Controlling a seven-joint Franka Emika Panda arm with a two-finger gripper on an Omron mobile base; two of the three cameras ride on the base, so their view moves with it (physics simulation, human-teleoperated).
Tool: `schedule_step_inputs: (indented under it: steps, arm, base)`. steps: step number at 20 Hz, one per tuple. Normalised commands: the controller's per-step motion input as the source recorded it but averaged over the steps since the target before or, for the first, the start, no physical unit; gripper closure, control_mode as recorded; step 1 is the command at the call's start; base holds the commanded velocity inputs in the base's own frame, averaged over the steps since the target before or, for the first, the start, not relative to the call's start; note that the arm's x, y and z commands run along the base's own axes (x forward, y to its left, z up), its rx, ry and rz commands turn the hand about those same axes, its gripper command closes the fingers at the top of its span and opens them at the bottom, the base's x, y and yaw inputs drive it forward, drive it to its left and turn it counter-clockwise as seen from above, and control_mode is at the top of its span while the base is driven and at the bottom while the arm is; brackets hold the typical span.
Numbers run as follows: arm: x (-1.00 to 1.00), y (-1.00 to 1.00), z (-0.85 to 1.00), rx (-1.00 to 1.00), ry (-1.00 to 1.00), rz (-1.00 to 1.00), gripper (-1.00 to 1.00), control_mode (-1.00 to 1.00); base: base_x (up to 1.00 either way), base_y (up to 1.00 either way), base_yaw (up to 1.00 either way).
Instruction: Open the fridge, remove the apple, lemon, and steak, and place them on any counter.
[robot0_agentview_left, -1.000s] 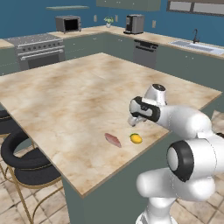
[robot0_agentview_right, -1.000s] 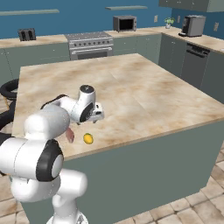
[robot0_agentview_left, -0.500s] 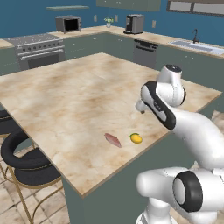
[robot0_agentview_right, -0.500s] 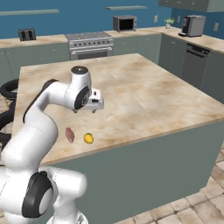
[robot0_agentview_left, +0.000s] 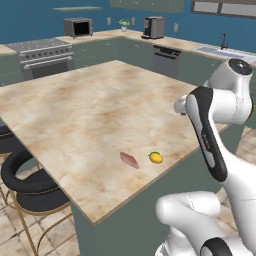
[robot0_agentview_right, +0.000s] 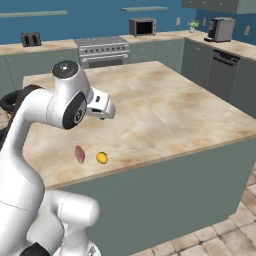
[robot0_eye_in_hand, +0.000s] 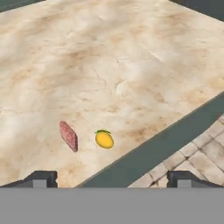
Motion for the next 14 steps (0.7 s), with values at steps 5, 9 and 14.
schedule_step_inputs:
  steps: [5,9,14]
  arm:
    - [-0.8,-0.03,0.99,0.05,-0.32,-0.09,-1.0,-1.0]
    - [-0.62,0.0,0.83,0.0,-0.26,-0.05,-1.0,-1.0]
    - [-0.23,0.13,0.11,-0.02,-0.06,0.0,-1.0,-1.0]
  base:
    - [0.0,0.0,0.0]
    - [0.0,0.0,0.0]
    - [0.0,0.0,0.0]
